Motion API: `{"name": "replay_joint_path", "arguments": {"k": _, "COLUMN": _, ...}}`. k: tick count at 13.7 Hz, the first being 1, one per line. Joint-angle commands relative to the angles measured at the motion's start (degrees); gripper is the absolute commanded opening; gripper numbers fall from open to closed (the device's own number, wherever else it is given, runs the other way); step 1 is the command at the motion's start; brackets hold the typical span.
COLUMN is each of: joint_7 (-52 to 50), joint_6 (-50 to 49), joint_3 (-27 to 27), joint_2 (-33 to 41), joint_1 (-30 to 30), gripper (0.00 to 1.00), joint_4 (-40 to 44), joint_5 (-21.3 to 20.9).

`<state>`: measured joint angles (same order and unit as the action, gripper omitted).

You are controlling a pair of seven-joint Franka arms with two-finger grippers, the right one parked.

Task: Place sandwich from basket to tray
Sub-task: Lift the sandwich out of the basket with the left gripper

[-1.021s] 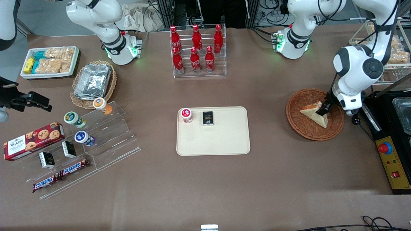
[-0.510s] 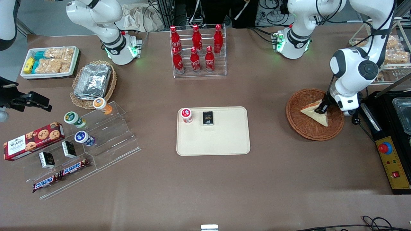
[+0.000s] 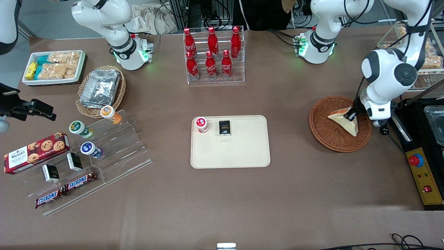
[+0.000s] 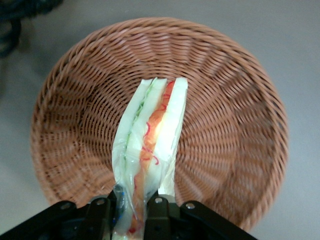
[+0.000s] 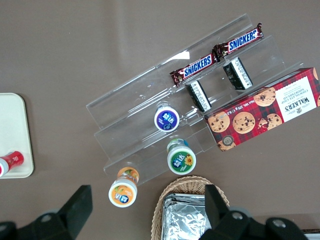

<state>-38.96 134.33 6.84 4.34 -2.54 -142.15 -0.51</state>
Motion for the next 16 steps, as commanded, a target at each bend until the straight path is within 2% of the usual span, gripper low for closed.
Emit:
{"name": "replay_joint_path", "arguments": {"k": 1, "joint_7": 7.4, "joint_6": -9.5, "joint_3": -1.9, "joint_2": 4.4, "joint_1": -0.1, "gripper": 0.00, "joint_4": 5.4, "joint_5": -1.0}}
{"name": "replay_joint_path", "arguments": {"k": 3, "joint_7": 10.0, "joint_6": -19.1, "joint_3": -5.7, "joint_2": 4.0, "joint_1": -0.2, "gripper": 0.00, "joint_4": 13.4, "joint_5": -0.9}}
{"name": "replay_joint_path", "arguments": {"k": 5, "joint_7": 8.7, "joint_6": -23.9, "joint_3": -12.8, "joint_2": 2.5, "joint_1": -0.2, "gripper": 0.00, "joint_4": 19.6, "joint_5": -0.6}}
{"name": "replay_joint_path", "arguments": {"k": 8, "joint_7": 3.7, "joint_6": -23.9, "joint_3": -23.0, "joint_2": -0.6, "joint_1": -0.2, "gripper": 0.00, "joint_4": 23.0, "joint_5": -0.9}}
{"name": "replay_joint_path", "arguments": {"k": 11, "joint_7": 3.3, "joint_6": -23.1, "joint_3": -29.9, "joint_2": -6.8, "joint_1": -0.2, "gripper": 0.00, "joint_4": 27.6, "joint_5": -1.2}}
{"name": "replay_joint_path", "arguments": {"k": 13, "joint_7": -1.3, "joint_6": -20.7, "joint_3": -33.8, "joint_2": -12.7, "joint_1": -0.7, "gripper": 0.00, "joint_4": 30.7, "joint_5": -4.0}}
{"name": "replay_joint_path", "arguments": {"k": 15, "joint_7": -9.6, "joint_6": -16.5, "joint_3": -35.1, "joint_2": -19.0, "joint_1": -4.4, "gripper": 0.00, "joint_4": 32.5, "joint_5": -12.5}}
{"name": "replay_joint_path", "arguments": {"k": 16, "joint_7": -11.9, "joint_6": -15.7, "joint_3": -35.1, "joint_2": -22.1, "joint_1": -6.2, "gripper": 0.00, "joint_4": 33.8, "joint_5": -15.5}}
